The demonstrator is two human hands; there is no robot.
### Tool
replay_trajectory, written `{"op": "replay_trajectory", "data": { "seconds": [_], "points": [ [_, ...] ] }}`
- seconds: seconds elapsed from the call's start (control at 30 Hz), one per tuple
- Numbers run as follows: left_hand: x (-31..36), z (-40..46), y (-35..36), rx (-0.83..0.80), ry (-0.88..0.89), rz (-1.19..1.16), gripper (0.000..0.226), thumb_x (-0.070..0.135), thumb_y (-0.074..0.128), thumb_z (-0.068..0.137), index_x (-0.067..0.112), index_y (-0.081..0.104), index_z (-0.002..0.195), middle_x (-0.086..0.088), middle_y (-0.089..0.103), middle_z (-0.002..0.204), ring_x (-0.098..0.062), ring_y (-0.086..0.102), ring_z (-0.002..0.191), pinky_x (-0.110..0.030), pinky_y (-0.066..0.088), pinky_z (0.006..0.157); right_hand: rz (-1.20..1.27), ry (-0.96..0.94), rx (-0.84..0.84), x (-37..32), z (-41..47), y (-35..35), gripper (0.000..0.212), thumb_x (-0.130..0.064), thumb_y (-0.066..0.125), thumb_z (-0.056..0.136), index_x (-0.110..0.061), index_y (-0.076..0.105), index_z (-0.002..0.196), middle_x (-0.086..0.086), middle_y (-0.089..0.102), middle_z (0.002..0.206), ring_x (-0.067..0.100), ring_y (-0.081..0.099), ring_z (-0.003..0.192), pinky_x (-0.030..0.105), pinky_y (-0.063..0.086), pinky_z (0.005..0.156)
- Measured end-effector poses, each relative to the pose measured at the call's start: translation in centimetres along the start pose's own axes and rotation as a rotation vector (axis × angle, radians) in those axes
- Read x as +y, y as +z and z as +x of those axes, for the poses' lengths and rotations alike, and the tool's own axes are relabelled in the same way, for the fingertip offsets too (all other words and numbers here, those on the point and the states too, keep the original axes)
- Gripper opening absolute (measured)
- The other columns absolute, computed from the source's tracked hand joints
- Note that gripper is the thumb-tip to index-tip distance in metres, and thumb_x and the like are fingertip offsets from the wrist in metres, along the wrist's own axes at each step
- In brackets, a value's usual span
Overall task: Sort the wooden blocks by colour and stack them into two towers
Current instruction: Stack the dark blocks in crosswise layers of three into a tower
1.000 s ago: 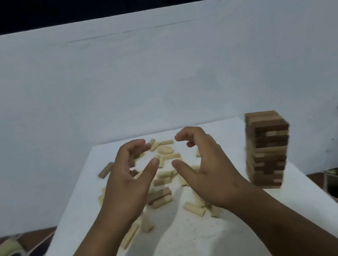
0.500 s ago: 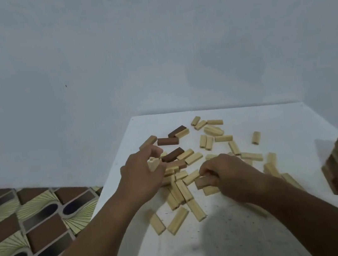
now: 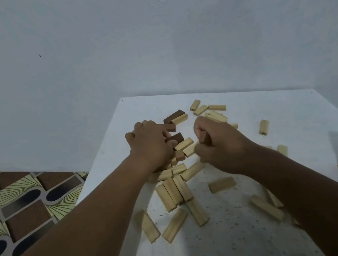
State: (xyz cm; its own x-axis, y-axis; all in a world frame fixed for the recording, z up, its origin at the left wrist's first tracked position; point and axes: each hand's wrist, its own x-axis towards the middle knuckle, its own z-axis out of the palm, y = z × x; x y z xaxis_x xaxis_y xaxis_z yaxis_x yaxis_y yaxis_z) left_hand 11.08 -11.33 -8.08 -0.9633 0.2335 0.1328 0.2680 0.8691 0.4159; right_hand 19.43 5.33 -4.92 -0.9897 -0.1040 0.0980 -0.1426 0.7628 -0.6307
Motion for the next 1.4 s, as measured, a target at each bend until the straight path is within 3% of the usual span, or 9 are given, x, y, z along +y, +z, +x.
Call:
{"op": "replay_trajectory", "data": {
  "seconds": [0.17,0.4,0.53,0.73,0.87,1.03,1.13,1.23,1.4],
  "points": [
    [-1.0,-1.0,-1.6,0.172,-0.032,-0.404,0.015,0.024,0.072,0.086,0.029,0.059,0.091,0.016,0.063,0.091,-0.012,0.059,0.091,-0.030,0.045,0.081,-0.255,0.024,-0.049,-0.4,1.8,2.4,0.017,-0.028,0.062,0.090,-0.035,0.064,0.105,-0.008,0.067,0.088,0.013,0.060,0.076,0.029,0.053,0.069],
    [-2.2,-6.0,-4.7,0.329,-0.275,-0.807,0.017,0.026,0.069,0.089,0.029,0.059,0.102,0.011,0.067,0.096,-0.005,0.064,0.090,-0.022,0.045,0.068,-0.482,0.008,-0.162,-1.9,3.7,3.1,0.019,-0.031,0.058,0.090,-0.033,0.065,0.107,-0.009,0.064,0.093,0.016,0.060,0.084,0.029,0.048,0.069],
    [-1.7,-9.6,-5.7,0.301,-0.338,-0.912,0.024,0.025,0.067,0.092,0.031,0.053,0.110,0.010,0.068,0.099,-0.003,0.066,0.079,-0.010,0.042,0.048,-0.566,0.015,-0.087,-2.2,3.0,3.1,0.020,-0.033,0.058,0.091,-0.023,0.062,0.108,-0.001,0.066,0.099,0.020,0.062,0.085,0.036,0.054,0.075],
    [0.2,-14.0,-5.0,0.149,-0.350,-0.984,0.037,0.015,0.068,0.087,0.042,0.052,0.105,0.002,0.071,0.096,-0.018,0.072,0.084,-0.041,0.061,0.077,-0.351,0.208,0.156,-2.6,-2.9,-0.4,0.026,-0.054,0.059,0.086,-0.028,0.063,0.091,-0.009,0.066,0.087,0.012,0.060,0.079,0.030,0.049,0.070],
    [2.9,-16.3,-3.3,0.061,-0.271,-0.914,0.037,0.016,0.070,0.082,0.047,0.061,0.100,0.006,0.073,0.085,-0.011,0.069,0.081,-0.032,0.055,0.067,-0.212,0.346,0.254,-3.3,-10.9,-1.0,0.059,-0.081,0.044,0.081,-0.026,0.063,0.070,-0.011,0.063,0.066,0.004,0.059,0.066,0.027,0.050,0.066],
    [6.5,-18.6,-1.5,-0.054,-0.216,-0.873,0.031,0.017,0.072,0.083,0.040,0.063,0.103,0.001,0.073,0.073,-0.015,0.069,0.072,-0.033,0.053,0.069,-0.216,0.485,0.152,-2.8,-18.6,-0.1,0.048,-0.066,0.057,0.083,-0.020,0.066,0.071,-0.004,0.065,0.068,0.005,0.060,0.067,0.024,0.046,0.063],
    [7.8,-20.6,-0.7,-0.029,-0.145,-0.783,0.031,0.018,0.073,0.083,0.039,0.065,0.103,0.009,0.071,0.073,-0.001,0.065,0.068,-0.015,0.047,0.063,-0.232,0.418,0.060,-2.7,-20.4,0.1,0.032,-0.060,0.061,0.083,-0.028,0.059,0.086,-0.008,0.063,0.079,0.004,0.059,0.077,0.024,0.048,0.070],
    [7.8,-22.5,0.1,0.068,-0.013,-0.583,0.034,0.015,0.073,0.083,0.042,0.063,0.101,0.029,0.060,0.083,0.014,0.058,0.076,0.000,0.040,0.062,-0.061,0.371,0.216,-1.2,-21.2,0.3,0.034,-0.058,0.063,0.081,-0.031,0.046,0.092,-0.009,0.057,0.069,0.004,0.056,0.065,0.023,0.045,0.061],
    [7.3,-22.8,0.6,0.082,0.118,-0.342,0.040,0.026,0.066,0.090,0.029,0.062,0.130,0.012,0.068,0.105,-0.005,0.060,0.090,-0.018,0.046,0.079,0.074,0.303,0.226,1.0,-21.3,0.5,0.030,-0.017,0.055,0.081,-0.027,0.030,0.095,-0.010,0.043,0.065,0.007,0.042,0.055,0.023,0.033,0.055]
  ]
}}
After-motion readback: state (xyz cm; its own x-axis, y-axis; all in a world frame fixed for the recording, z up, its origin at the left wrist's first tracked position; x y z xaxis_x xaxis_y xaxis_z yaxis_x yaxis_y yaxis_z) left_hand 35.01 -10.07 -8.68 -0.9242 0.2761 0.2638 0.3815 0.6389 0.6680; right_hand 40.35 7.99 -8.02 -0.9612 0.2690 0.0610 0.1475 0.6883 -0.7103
